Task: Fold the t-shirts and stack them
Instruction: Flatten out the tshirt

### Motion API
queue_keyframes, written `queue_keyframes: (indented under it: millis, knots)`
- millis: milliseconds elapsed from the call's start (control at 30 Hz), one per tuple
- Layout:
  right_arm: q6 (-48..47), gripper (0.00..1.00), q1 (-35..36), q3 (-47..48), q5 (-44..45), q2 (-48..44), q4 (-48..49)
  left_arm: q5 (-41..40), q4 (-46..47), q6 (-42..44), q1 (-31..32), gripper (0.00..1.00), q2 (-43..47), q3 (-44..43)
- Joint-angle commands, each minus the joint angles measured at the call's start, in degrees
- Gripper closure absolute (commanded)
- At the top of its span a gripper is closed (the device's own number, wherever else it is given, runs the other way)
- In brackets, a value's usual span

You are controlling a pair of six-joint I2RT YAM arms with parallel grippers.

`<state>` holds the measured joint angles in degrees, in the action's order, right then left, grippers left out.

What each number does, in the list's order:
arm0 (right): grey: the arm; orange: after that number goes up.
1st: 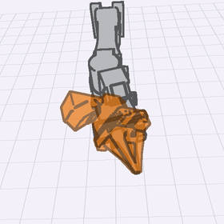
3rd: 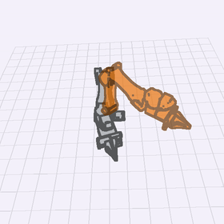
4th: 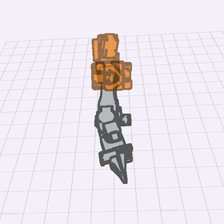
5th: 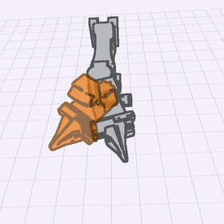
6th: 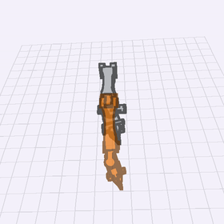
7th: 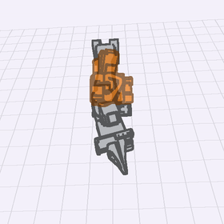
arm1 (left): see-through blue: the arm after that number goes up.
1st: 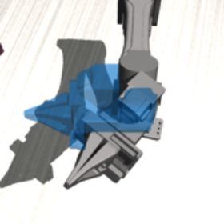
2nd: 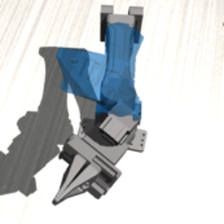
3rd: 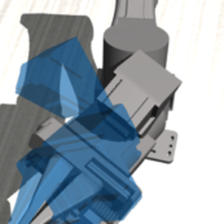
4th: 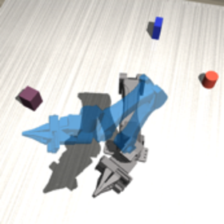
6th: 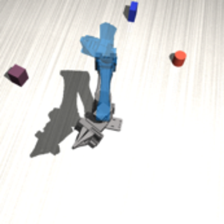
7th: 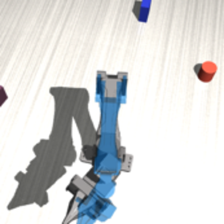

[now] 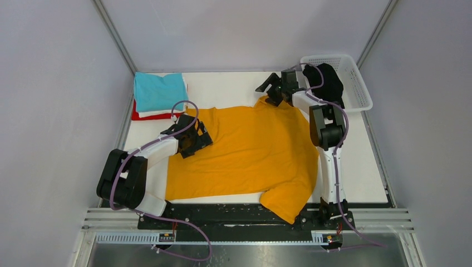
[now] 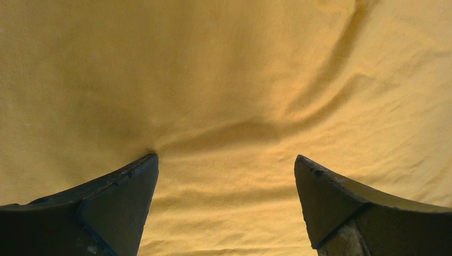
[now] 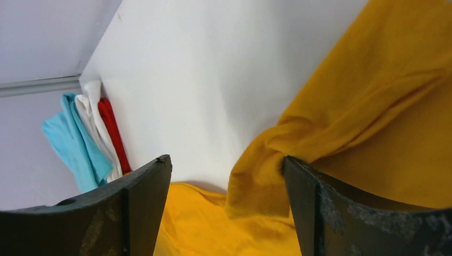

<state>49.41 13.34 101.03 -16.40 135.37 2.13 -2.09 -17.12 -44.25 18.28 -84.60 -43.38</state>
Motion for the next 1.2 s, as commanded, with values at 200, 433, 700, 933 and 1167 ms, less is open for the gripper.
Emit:
queue_keyframes:
  millis: [200,433,700,933,1167]
  knots:
    - [1.43,0.14,0.35,18.65,0.51,8.99,1.72,-1.33,-0.36,1.09,0.08,0.01,-0.84,-1.55]
    - [-0.95,0.12,2.76,43.23,-1.01,20.92,-9.57,-2.01,-0.87,1.18,0.05,0.01,-0.69,-1.87]
    - [-8.69,0.08,3.13,37.82,2.08,13.95,-11.70,-3.01,-1.68,1.36,0.01,0.01,1.27,-1.58]
    - [-18.58,0.03,2.77,24.13,6.56,0.88,-14.30,-1.84,-0.75,1.18,0.08,0.01,2.02,-0.93]
    - [-18.71,0.03,1.69,1.94,8.89,-11.26,-9.86,-1.27,-0.37,1.01,0.02,0.01,2.93,-0.38]
